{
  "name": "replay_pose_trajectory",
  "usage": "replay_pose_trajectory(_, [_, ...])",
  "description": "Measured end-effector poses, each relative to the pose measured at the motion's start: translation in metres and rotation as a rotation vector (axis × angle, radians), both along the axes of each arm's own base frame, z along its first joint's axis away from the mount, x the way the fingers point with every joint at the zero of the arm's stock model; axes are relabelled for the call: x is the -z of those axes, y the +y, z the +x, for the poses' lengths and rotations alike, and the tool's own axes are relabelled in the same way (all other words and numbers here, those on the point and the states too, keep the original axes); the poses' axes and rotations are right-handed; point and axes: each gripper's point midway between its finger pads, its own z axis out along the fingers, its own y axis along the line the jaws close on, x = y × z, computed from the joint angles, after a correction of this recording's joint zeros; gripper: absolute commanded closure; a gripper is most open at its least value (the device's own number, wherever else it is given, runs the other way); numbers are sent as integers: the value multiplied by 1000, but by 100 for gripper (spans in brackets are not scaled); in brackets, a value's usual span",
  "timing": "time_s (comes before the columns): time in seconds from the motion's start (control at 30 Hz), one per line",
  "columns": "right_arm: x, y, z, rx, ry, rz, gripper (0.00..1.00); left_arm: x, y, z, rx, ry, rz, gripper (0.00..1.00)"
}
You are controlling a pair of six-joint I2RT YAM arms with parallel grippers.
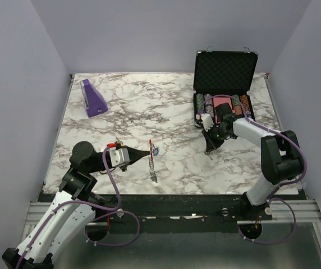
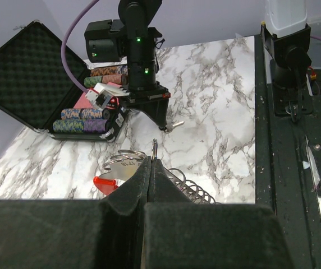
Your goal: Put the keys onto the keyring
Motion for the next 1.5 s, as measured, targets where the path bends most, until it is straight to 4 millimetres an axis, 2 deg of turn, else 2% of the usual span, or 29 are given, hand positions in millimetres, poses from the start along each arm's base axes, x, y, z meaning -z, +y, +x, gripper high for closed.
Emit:
replay_pose_trajectory(0.37, [2,1,1,3,-32,14,91,0,0,0,0,0,0,100])
replay_pose_trajectory(0.77, [1,1,-2,1,-11,12,76,0,0,0,0,0,0,100])
replay_pose_trajectory(1.07, [-4,7,6,-12,8,25,69,0,-1,-1,5,-1,0,100])
replay_pose_trajectory(1.3, [-4,8,11,-45,54,14,58,1,-1,-1,5,0,2,100])
replay_pose_trajectory(1.5, [-11,10,23,-107,117,-11,58,5,0,-2,5,16,12,100])
